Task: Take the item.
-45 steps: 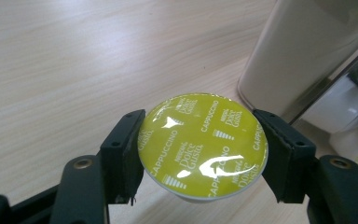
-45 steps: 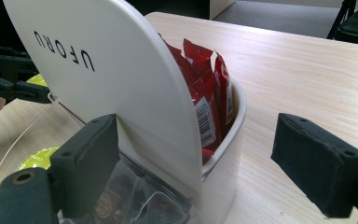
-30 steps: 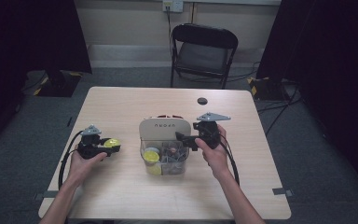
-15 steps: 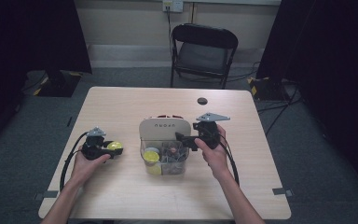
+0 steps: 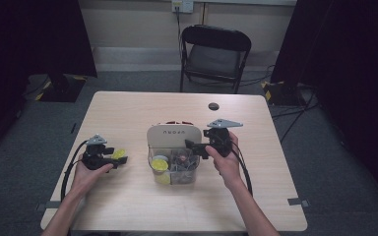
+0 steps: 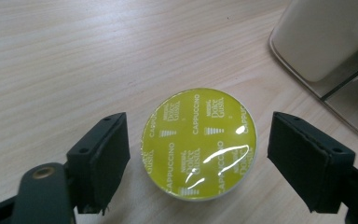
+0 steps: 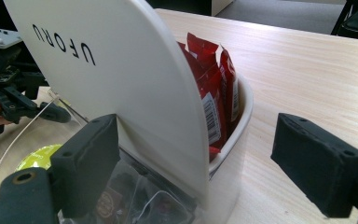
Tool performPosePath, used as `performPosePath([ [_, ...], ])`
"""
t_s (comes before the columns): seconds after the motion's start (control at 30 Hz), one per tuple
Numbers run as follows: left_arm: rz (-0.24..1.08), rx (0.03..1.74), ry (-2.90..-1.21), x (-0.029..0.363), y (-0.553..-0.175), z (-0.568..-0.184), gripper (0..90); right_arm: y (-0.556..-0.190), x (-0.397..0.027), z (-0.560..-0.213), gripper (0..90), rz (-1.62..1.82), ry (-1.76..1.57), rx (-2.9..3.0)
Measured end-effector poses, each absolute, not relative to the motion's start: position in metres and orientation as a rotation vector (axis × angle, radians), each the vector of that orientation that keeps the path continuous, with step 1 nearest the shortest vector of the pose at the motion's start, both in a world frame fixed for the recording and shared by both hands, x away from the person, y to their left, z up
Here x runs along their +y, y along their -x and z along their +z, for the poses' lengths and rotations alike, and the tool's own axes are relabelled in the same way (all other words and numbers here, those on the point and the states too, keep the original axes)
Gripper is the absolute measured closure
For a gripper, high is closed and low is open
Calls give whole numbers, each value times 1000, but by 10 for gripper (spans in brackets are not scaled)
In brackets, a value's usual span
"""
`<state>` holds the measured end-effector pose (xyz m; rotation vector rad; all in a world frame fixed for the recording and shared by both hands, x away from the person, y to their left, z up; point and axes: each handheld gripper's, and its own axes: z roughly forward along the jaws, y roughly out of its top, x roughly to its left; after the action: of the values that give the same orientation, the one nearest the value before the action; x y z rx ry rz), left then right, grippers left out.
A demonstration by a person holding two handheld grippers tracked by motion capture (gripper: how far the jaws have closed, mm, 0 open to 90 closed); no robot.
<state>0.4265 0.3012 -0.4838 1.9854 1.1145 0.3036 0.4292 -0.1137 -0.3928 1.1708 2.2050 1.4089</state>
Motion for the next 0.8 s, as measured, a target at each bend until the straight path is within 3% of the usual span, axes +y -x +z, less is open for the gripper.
performPosePath([
  [0.33,298,1098,-1994,308,-407,-475,233,-428,-110,-394,145,1400,-1168,2208],
  [0.8,290,1072,-2071,301,-380,-489,204,-430,-109,-395,132,1404,-1175,2220],
])
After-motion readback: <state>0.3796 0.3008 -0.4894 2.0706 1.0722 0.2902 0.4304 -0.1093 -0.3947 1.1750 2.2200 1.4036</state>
